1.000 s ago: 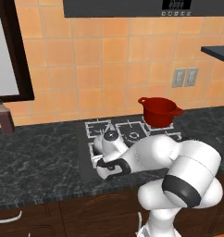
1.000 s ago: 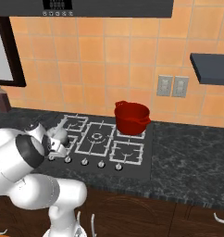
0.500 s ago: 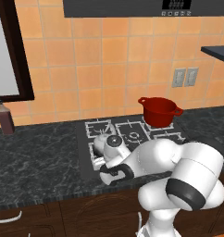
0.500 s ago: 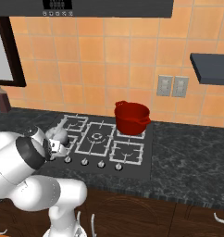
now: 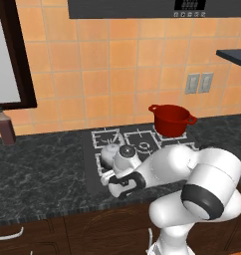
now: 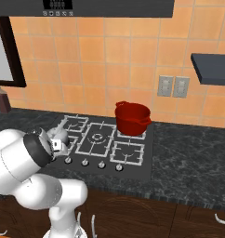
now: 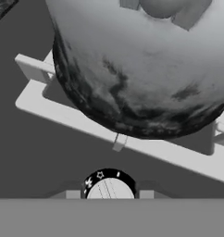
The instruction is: Pick the kettle from the counter and place it on a stove burner. Then turn the burner on.
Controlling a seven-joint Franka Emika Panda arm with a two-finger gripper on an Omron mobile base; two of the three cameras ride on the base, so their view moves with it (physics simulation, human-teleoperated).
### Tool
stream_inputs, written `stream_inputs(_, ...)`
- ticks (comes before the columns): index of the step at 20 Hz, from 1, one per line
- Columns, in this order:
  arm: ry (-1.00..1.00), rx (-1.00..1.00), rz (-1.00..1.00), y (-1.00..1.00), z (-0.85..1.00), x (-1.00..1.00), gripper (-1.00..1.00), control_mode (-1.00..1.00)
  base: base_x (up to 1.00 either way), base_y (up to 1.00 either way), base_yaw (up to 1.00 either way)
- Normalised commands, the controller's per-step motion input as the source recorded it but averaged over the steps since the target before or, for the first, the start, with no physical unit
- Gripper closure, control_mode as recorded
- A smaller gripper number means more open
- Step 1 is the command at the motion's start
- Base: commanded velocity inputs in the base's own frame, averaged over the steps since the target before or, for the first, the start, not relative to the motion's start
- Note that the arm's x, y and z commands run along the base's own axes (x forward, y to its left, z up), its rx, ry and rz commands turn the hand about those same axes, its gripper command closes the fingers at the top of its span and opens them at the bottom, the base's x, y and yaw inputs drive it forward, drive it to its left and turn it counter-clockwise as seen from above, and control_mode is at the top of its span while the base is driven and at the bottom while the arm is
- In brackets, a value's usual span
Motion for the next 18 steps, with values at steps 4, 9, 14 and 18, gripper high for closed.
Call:
stream_inputs(4, 0.0, -0.12, 0.26, 0.06, 0.0, 0.0, 1.0, -1.0, 0.0, 0.0, 0.0)
stream_inputs(9, 0.0, -0.11, 0.25, 0.04, 0.0, 0.0, 1.0, -1.0, 0.0, 0.0, 0.0)
stream_inputs(14, 0.0, -0.11, 0.24, 0.03, 0.0, 0.0, 1.0, -1.0, 0.0, 0.0, 0.0)
stream_inputs(18, 0.01, -0.08, 0.17, 0.02, 0.0, 0.0, 1.0, -1.0, 0.0, 0.0, 0.0)
